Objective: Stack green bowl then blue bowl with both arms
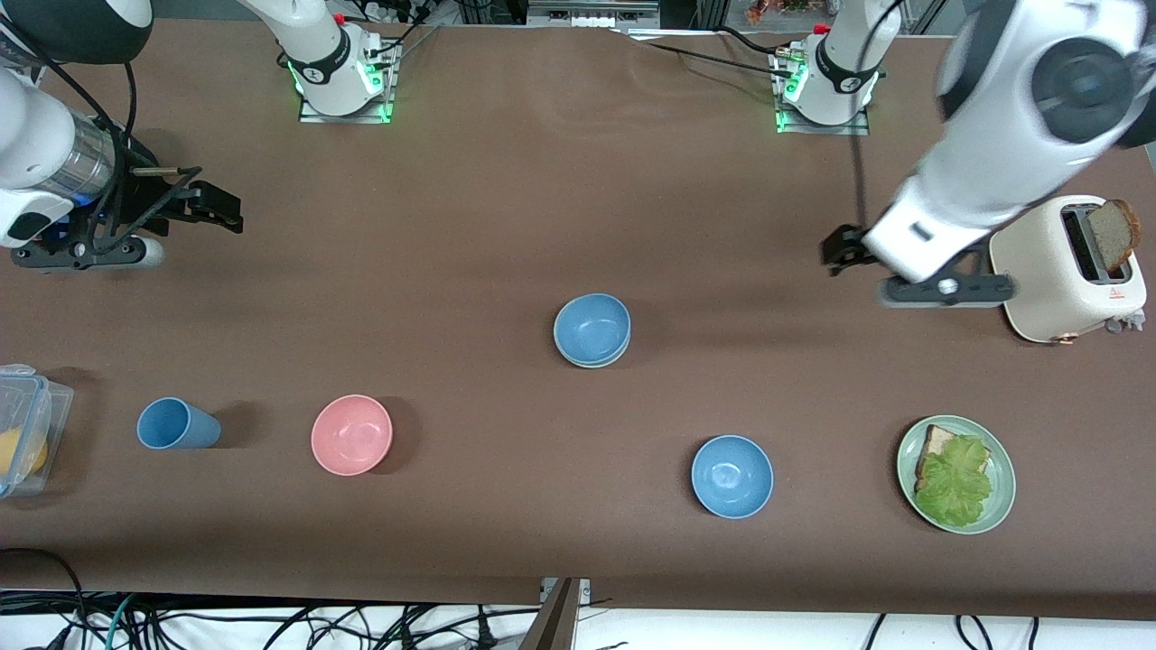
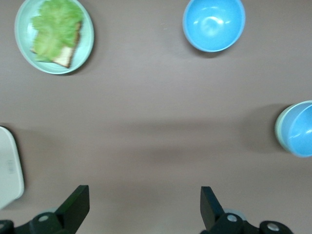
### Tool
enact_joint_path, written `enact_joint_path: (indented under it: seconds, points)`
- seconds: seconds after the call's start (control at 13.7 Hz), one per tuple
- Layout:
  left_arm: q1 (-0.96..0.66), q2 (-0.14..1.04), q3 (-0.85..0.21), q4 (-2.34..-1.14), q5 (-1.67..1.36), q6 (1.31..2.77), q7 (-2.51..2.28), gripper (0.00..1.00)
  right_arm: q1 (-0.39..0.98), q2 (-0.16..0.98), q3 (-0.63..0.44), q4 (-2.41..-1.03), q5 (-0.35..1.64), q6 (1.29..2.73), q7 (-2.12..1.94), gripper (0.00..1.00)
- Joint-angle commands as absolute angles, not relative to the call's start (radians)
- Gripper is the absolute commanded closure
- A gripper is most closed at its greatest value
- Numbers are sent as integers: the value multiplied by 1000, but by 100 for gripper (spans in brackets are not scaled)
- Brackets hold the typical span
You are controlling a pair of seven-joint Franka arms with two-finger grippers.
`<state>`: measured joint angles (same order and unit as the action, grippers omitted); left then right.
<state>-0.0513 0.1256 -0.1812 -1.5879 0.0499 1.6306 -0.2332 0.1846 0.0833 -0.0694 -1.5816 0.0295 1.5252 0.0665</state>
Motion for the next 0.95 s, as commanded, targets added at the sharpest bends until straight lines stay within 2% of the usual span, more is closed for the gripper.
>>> enact_joint_path:
  seconds: [0.0,0.22,0.88]
  points:
    - [3,8,-157,-1721,-1,1651,-144,0,187,78,-66,-1580,14,1528,61,0]
    - [-2,-55,-117,-1822,-55,1722,-144,0,186,77,-67,-1580,14,1525,55,0]
    - [-21,-45,-114,-1809,-41,1724,-144,0,186,77,-67,-1580,11,1525,51,0]
